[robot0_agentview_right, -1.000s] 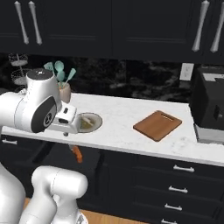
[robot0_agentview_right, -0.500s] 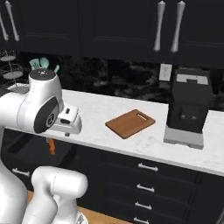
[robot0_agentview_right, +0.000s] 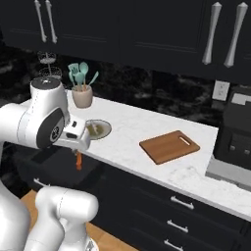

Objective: Pick up the knife from the drawer and place it on the cutting board. Then place the meat from the plate to the cutting board.

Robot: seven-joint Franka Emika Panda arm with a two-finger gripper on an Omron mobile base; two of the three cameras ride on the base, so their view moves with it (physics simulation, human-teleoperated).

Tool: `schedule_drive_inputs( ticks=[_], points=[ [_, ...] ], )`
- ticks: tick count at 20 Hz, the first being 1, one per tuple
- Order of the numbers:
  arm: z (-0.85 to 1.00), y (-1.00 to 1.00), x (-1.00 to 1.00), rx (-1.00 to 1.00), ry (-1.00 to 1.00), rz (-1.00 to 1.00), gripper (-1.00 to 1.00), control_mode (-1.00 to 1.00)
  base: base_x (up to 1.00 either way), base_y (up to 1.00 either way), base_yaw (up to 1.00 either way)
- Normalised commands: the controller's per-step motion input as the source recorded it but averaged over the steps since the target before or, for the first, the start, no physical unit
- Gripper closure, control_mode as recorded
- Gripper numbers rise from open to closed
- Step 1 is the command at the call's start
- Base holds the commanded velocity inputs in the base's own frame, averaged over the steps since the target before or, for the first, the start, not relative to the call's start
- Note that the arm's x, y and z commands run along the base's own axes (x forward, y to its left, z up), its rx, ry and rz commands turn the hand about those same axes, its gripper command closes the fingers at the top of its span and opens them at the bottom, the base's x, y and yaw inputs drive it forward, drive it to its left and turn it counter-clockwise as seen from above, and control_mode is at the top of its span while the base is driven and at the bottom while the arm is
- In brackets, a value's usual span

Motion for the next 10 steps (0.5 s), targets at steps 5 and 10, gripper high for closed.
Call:
schedule_drive_inputs(
  ticks=[5,10],
  points=[
    [0.0,0.0,0.0,0.0,0.0,0.0,-1.0,1.0,0.08,-0.73,0.2],
    [0.0,0.0,0.0,0.0,0.0,0.0,-1.0,1.0,0.29,-0.38,0.1]
  ],
)
